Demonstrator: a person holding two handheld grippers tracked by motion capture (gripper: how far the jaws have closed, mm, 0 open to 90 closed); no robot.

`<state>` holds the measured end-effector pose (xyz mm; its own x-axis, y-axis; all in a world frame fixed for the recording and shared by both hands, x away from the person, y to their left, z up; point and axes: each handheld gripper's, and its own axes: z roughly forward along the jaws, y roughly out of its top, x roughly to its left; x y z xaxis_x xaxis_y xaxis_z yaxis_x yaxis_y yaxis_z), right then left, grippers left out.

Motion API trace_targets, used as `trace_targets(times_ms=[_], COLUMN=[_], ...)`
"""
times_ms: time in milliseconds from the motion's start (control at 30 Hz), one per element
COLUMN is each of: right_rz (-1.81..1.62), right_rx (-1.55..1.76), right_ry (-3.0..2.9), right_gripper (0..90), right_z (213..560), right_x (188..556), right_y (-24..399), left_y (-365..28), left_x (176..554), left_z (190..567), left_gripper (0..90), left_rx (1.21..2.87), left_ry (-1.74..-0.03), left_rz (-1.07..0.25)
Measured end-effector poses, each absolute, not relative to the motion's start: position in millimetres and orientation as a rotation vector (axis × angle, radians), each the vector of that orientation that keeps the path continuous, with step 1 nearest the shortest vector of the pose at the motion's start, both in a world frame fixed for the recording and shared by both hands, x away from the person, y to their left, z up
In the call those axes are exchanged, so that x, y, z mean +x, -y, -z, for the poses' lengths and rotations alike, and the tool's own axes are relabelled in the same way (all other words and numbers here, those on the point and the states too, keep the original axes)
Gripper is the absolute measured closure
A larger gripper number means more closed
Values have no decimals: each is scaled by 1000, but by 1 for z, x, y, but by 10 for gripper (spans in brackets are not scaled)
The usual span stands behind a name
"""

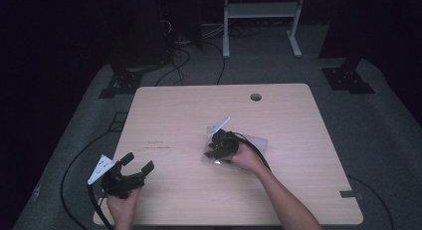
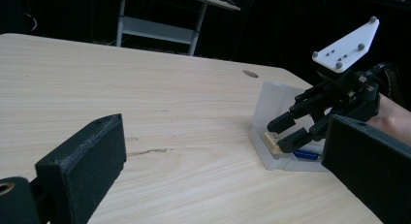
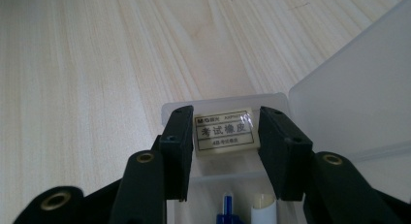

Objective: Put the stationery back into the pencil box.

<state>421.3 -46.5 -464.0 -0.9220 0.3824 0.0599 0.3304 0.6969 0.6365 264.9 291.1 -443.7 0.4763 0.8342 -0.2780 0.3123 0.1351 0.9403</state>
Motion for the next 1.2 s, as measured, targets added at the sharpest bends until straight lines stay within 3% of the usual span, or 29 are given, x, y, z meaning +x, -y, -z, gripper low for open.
trace_targets(times_ms=[567, 1200], right_rz=[-1097, -1122], right_rx=[555, 529], right_ry=[-2811, -2794], right_gripper=[527, 376], right_z=[457, 444], right_x=[419, 399], right_y=[51, 77], left_y=[-288, -284], left_x=[270, 265], left_z=[446, 444], left_gripper=[12, 11], left_rx=[1447, 1470], left_ry=[-1081, -1059], left_rz=[-499, -505])
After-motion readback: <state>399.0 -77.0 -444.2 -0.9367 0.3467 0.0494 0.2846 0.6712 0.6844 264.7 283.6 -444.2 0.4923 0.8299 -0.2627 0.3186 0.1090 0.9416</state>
